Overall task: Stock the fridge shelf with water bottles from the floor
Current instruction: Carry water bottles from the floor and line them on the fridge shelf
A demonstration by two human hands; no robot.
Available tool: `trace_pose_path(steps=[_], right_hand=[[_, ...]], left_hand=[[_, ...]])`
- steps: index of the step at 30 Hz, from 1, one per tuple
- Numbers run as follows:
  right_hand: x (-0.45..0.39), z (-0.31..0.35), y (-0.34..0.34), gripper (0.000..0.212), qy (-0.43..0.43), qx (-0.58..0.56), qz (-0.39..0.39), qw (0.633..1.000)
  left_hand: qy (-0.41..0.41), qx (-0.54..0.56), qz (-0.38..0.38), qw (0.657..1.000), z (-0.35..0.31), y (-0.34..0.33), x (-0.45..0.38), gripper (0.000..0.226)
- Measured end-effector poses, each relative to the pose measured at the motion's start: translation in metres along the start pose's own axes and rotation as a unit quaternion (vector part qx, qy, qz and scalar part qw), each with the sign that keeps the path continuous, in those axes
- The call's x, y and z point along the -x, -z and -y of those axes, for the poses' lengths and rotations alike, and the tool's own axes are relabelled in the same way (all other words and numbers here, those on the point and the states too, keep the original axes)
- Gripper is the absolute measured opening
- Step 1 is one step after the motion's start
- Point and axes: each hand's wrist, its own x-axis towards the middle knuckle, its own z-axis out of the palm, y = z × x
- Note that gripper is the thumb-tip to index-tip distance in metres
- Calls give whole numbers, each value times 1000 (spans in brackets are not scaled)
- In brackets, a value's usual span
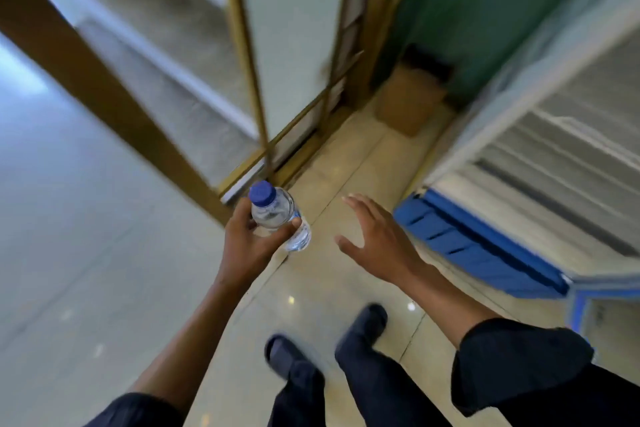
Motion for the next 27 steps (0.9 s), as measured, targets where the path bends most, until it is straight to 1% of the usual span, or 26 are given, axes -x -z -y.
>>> trace_pose_path(steps=[4,7,10,13,17,21,23,24,26,27], right_hand=[[48,-47,113,69,-54,13,-141,988],[92,-101,189,72,-114,40,-217,969],[142,-160,257,74,-164,60,-289,941],[192,-223,325,75,-204,98,-343,912],[250,-290,408,77,-245,121,-398,876],[279,-331,473,77,-255,140,-464,837],[282,-344,503,79,-251,159,-495,817],[283,-348,516,80,-246,159,-507,811],[283,-355,540,82,-222,159,-526,806],[282,-357,551,81,-205,165,-533,804]], left_hand=[[-82,19,131,988,-106,-93,-30,50],[-152,15,206,967,-175,-181,-41,51],[-202,16,284,937,-239,-271,-42,51],[-268,5,353,896,-305,-358,-33,40],[-363,28,387,847,-393,-454,-4,37],[-432,37,414,800,-478,-520,24,46],[-471,16,435,767,-521,-547,32,52],[-490,-2,436,755,-542,-559,36,60],[-521,-44,421,742,-583,-583,43,73],[-529,-59,420,735,-603,-594,45,70]])
